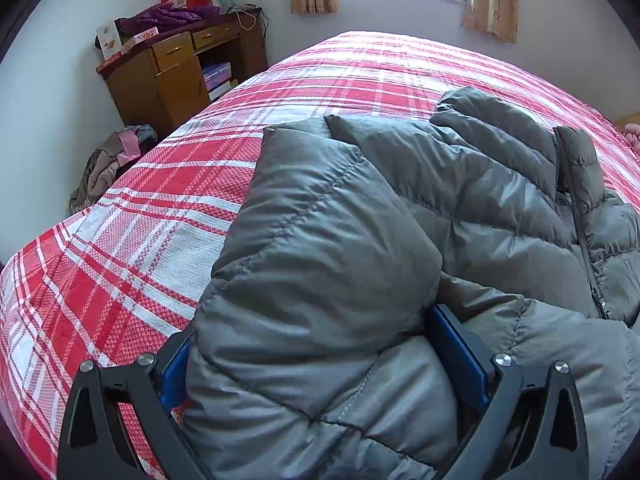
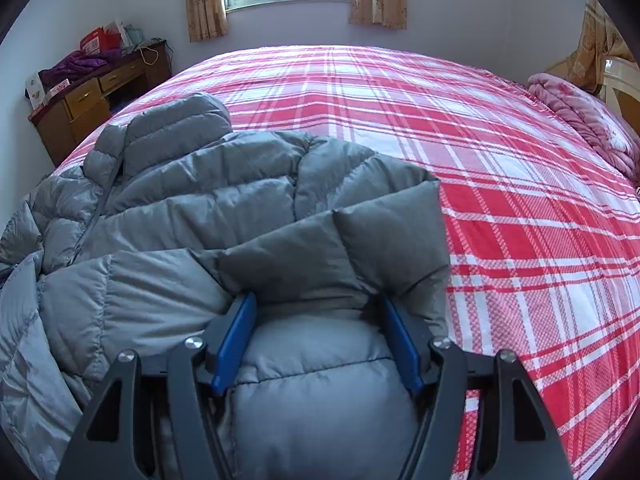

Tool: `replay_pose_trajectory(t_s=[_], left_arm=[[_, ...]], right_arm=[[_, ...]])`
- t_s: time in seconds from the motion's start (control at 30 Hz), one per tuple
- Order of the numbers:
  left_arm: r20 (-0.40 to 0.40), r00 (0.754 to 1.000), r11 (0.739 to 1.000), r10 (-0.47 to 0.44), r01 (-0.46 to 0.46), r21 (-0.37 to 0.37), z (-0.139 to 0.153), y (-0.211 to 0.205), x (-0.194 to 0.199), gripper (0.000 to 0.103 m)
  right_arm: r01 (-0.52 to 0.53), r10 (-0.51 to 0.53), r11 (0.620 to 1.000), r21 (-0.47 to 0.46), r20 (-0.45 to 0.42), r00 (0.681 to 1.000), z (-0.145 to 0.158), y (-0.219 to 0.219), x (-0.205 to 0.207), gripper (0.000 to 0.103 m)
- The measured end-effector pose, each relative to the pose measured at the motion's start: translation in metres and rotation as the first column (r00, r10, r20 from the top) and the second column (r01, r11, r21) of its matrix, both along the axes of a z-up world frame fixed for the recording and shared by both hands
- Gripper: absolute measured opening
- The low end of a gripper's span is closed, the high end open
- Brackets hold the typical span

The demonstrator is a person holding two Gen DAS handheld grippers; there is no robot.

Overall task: Fold large clothes
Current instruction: 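Grasp the jacket hem with both grippers and lift it toward the collar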

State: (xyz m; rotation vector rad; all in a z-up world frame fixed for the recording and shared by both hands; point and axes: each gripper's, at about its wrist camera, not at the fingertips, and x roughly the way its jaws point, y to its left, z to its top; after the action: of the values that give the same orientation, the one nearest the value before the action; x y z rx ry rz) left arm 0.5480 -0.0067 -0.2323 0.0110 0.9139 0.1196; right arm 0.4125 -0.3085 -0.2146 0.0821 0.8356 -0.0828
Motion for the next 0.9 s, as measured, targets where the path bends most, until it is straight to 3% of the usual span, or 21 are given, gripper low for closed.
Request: replay_pose_trajectory(t_s=[0.3, 0.37, 0.5, 0.6, 0.67, 0.73, 0.9], left_arm=[[-0.022, 1.0, 1.0, -0.004, 0.004, -0.006, 0.003, 0.001, -0.001, 0.102], [-0.076, 0.997, 1.0, 0.012, -0.012, -0.01, 0.02, 0.008, -0.004, 0.102], [-0.007, 0.999, 0.995, -0.033, 0.032, -0.096, 0.078, 0.019, -0.005, 0.102], [0.025, 0.997, 0.995, -0.071, 0.073, -0.072, 0.1, 0.009, 0.019, 0.102], [0.037, 0.996, 0.996, -0.084, 0.085, -0.016, 0.102, -0.004, 0.043, 0.102], [0.016, 0.996, 0.996, -0.09, 0.089, 0.015, 0.097, -0.017, 0.069, 0.102], [0.029, 0.995, 0.995, -0.099, 0.1, -0.03, 0.099, -0.038, 0.13, 0.102]], right_arm=[[0.006, -0.006, 1.0, -0.009, 0.003, 1.0, -0.001, 0.002, 0.0, 0.068], [0.004, -0.004, 1.0, -0.016, -0.004, 1.0, 0.0, 0.003, 0.0, 0.071], [-0.029, 0.029, 0.999, -0.014, -0.043, 0.999, 0.018, 0.005, -0.001, 0.078], [-0.043, 0.043, 0.999, 0.002, 0.013, 0.999, 0.052, 0.008, 0.004, 0.091], [-0.041, 0.04, 0.999, 0.028, 0.028, 0.999, 0.069, 0.013, 0.022, 0.096], [-0.049, 0.048, 0.996, 0.071, 0.01, 0.999, 0.076, 0.016, 0.048, 0.096], [-0.033, 0.037, 0.993, 0.11, -0.028, 0.999, 0.088, 0.029, 0.116, 0.096]])
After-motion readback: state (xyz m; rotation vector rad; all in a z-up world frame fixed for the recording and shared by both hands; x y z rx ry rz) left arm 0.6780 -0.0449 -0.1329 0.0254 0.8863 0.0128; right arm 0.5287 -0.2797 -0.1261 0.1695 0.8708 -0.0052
